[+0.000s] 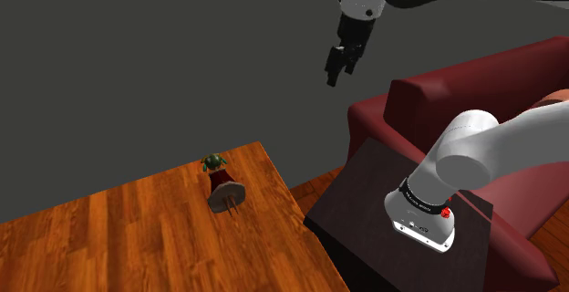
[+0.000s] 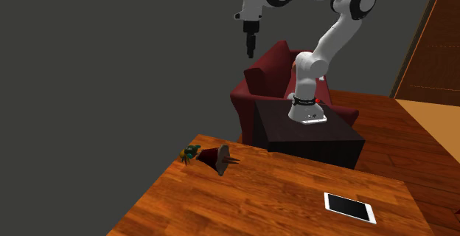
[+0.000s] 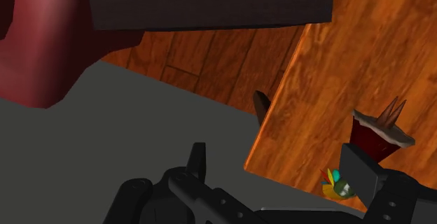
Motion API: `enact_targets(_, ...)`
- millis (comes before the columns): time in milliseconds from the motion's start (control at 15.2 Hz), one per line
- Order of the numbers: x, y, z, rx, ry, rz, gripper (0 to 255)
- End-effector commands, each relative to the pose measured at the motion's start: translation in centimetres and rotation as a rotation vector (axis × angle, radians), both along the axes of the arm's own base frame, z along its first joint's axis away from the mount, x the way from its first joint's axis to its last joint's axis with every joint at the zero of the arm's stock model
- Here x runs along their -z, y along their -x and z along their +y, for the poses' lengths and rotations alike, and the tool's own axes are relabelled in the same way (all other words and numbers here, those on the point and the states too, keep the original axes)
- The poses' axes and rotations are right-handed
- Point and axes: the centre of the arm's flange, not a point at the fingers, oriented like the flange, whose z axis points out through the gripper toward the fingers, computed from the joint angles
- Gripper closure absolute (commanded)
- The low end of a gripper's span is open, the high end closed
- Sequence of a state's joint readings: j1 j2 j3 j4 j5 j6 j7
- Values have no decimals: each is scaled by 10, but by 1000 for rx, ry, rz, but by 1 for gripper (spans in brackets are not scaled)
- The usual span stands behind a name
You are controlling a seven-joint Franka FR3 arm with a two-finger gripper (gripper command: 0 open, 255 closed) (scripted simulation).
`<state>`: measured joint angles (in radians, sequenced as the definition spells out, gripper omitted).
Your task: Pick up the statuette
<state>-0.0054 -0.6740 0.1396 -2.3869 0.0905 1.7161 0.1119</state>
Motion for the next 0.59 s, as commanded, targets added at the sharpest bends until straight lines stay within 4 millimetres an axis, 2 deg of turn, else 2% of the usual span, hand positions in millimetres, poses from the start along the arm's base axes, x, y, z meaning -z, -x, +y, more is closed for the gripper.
enact_targets(0, 18, -12, 19, 21, -1, 7, 0)
enact_targets(528, 89, -61, 83, 98, -1, 39, 0)
